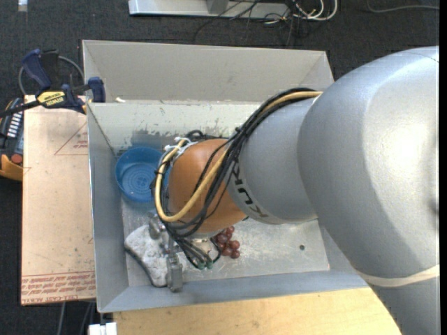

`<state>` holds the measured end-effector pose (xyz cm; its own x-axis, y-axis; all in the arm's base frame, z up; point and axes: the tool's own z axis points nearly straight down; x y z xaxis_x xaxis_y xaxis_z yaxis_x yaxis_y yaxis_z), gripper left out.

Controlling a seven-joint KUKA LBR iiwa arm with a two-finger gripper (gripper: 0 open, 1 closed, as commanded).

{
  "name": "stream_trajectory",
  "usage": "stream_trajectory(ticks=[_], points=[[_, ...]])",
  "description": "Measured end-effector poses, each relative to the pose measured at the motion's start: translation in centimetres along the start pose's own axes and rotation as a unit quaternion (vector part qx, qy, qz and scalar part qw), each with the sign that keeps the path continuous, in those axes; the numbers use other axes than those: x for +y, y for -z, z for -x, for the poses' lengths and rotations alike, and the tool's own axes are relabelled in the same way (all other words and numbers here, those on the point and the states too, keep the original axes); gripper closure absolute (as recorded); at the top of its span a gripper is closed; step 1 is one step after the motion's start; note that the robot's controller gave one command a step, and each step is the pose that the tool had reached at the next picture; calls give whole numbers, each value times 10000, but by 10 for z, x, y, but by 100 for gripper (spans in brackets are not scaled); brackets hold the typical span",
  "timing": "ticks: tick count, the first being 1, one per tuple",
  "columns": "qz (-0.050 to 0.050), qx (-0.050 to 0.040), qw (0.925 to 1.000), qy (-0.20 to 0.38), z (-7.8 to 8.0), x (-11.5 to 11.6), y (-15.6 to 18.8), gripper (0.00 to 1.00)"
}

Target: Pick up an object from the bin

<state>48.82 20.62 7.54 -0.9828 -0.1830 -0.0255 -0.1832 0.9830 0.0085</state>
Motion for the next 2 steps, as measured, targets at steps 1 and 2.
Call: stream_trajectory(ticks=[1, 2], points=[[18, -30, 9998, -218, -6, -101, -1, 0], [48, -52, 10000, -24, 2, -14, 3, 100]])
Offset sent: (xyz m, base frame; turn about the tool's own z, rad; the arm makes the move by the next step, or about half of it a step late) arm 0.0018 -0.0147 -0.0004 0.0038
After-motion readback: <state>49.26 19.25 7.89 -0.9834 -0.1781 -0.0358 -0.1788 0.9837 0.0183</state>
